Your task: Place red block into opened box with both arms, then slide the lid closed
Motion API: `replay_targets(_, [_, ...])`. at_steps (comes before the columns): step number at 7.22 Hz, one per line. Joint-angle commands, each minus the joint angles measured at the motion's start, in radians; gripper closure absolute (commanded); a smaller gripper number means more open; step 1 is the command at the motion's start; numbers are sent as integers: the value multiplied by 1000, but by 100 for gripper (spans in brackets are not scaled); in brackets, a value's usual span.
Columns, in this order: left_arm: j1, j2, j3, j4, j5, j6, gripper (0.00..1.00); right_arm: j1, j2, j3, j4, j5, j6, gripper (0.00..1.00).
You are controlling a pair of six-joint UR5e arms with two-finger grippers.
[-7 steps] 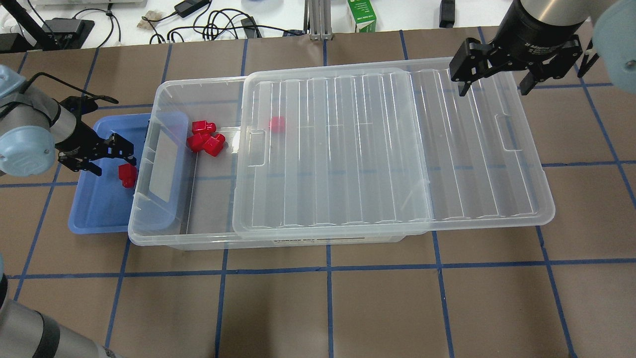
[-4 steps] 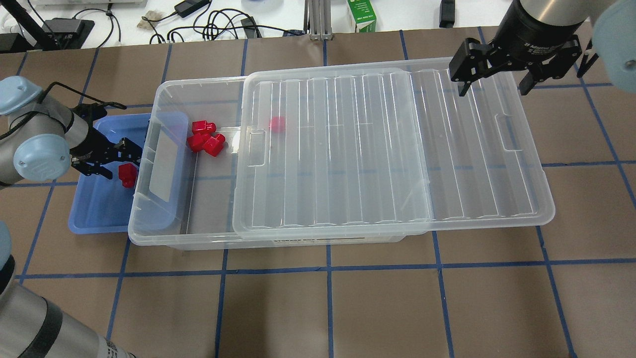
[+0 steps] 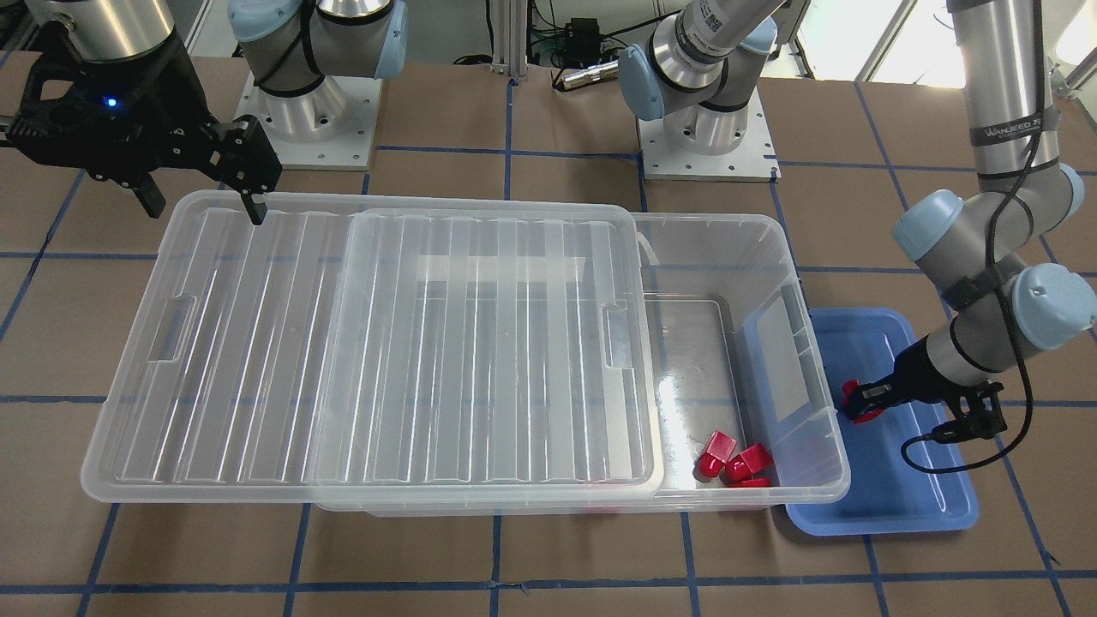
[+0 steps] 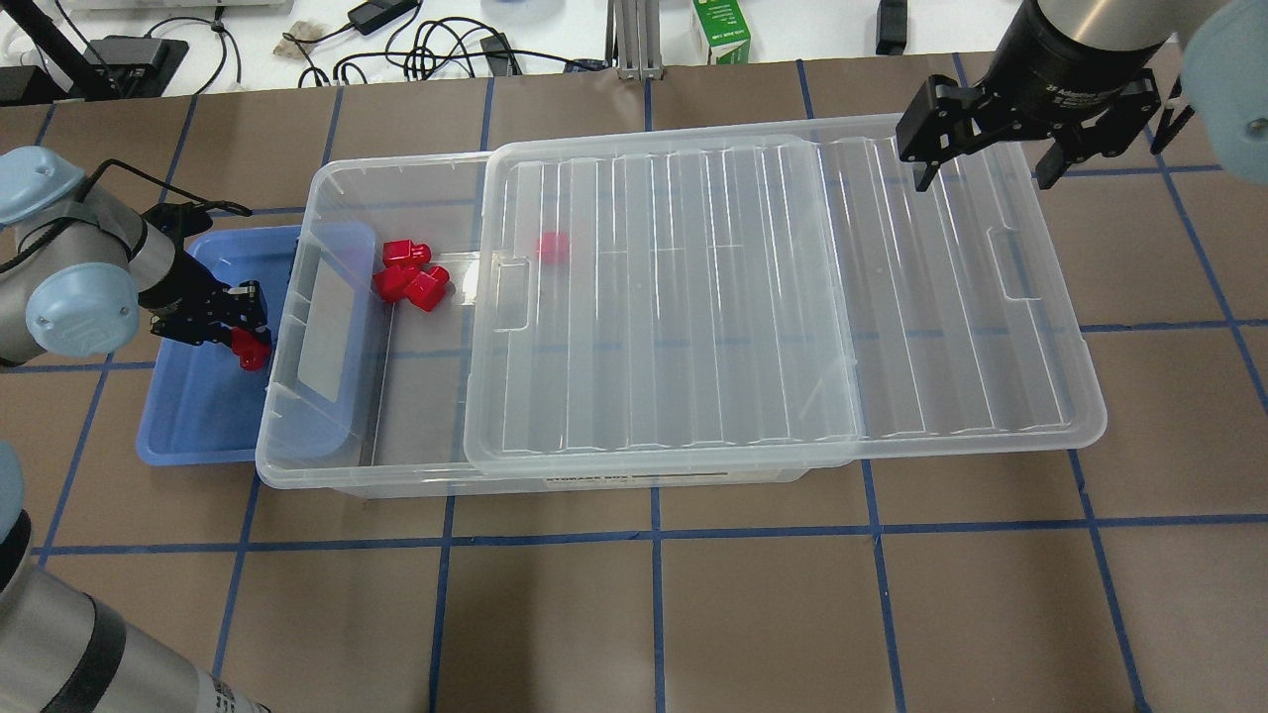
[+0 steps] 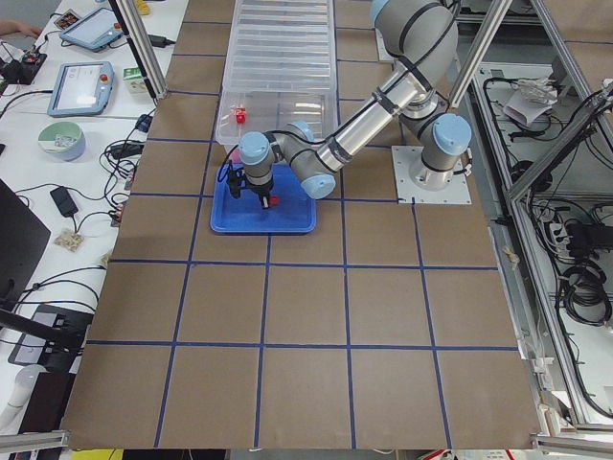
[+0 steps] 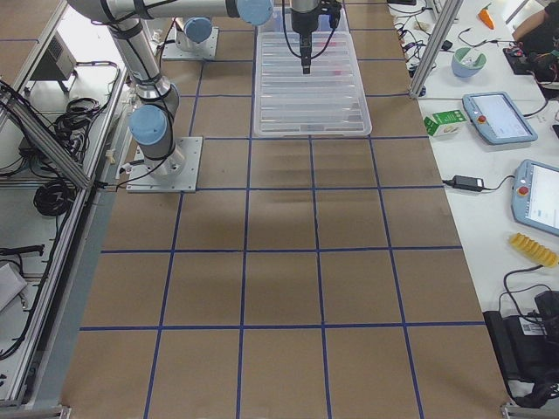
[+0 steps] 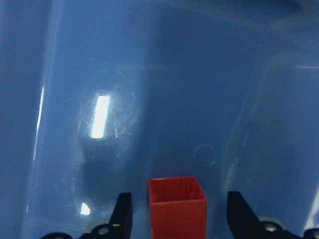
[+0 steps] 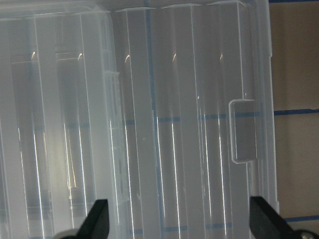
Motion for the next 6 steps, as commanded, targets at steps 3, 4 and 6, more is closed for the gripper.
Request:
replay_targets(3, [-29, 134, 232, -406, 6, 7, 100, 0, 0, 0, 0, 1, 0, 0])
replay_targets(4, [-86, 170, 265, -431, 10, 5, 100, 0, 0, 0, 0, 1, 0, 0])
replay_targets(6, [-230, 224, 255, -439, 50, 1, 100, 0, 0, 0, 0, 1, 0, 0])
